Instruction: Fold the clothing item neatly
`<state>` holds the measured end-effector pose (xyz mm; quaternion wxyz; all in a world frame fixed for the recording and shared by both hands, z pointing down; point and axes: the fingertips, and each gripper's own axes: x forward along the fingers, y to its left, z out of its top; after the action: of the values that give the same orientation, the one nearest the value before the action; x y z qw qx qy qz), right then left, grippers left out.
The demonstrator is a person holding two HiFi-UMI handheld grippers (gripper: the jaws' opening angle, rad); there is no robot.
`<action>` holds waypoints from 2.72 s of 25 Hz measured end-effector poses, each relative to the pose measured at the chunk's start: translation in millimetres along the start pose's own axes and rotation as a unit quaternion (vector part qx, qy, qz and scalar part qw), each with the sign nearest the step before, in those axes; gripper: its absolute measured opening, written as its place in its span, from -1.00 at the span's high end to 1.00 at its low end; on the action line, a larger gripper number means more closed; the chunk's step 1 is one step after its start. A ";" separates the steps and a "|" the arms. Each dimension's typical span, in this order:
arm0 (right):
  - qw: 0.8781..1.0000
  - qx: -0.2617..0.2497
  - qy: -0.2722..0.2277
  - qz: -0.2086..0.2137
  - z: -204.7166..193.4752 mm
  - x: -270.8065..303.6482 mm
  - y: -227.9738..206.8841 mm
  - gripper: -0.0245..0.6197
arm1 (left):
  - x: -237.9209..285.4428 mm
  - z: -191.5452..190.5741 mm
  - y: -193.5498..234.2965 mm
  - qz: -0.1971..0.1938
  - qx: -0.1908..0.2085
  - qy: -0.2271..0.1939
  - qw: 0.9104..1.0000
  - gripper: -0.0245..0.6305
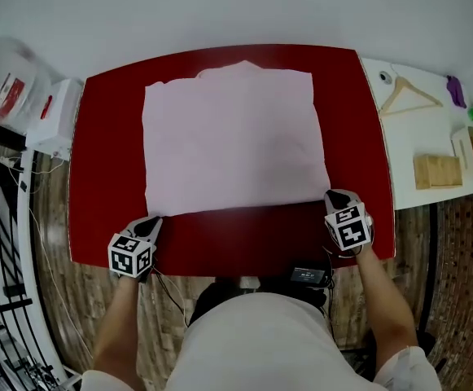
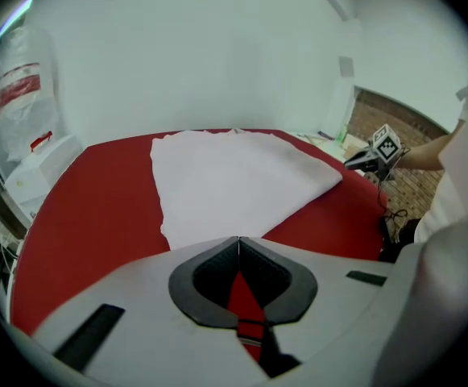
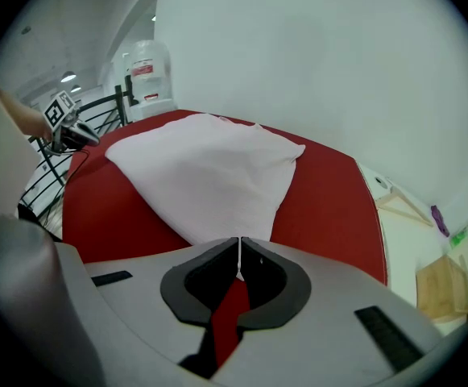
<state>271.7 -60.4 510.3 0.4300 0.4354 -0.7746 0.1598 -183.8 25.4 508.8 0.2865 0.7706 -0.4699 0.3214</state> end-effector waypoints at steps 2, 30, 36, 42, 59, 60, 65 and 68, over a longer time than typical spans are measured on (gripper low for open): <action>1.000 0.000 0.001 -0.007 -1.5 -5.5 2.9 0.87 | -3.0 1.1 -4.2 -0.008 -0.003 -0.012 1.000 0.91; 0.994 0.038 -0.062 -0.081 1.5 -111.3 122.8 0.87 | -96.3 -13.2 -96.3 -0.165 0.055 -0.124 0.977 0.91; 0.991 0.053 -0.086 -0.084 -1.1 -137.6 142.8 0.87 | -113.2 -11.2 -121.6 -0.193 0.052 -0.144 0.969 0.91; 0.989 0.060 -0.121 -0.067 6.5 -159.7 158.5 0.87 | -123.7 -7.8 -156.8 -0.220 0.047 -0.157 0.962 0.91; 0.972 0.134 -0.173 0.091 -28.7 -229.1 193.6 0.88 | -176.2 -31.8 -270.9 -0.235 -0.038 -0.189 0.953 0.91; 0.969 0.139 -0.177 0.102 -30.3 -233.7 196.7 0.88 | -180.2 -34.7 -274.9 -0.234 -0.045 -0.194 0.952 0.91; 0.961 0.142 -0.196 0.134 -27.3 -250.9 211.3 0.89 | -202.7 -48.2 -280.0 -0.228 -0.111 -0.222 0.942 0.91; 0.958 0.142 -0.207 0.141 -19.3 -258.5 222.0 0.89 | -215.1 -56.7 -279.9 -0.241 -0.145 -0.238 0.930 0.91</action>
<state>166.5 217.0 341.4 0.1674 0.4017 -0.8695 0.2338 -18.0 294.1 341.0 0.3436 0.8646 -0.3659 -0.0216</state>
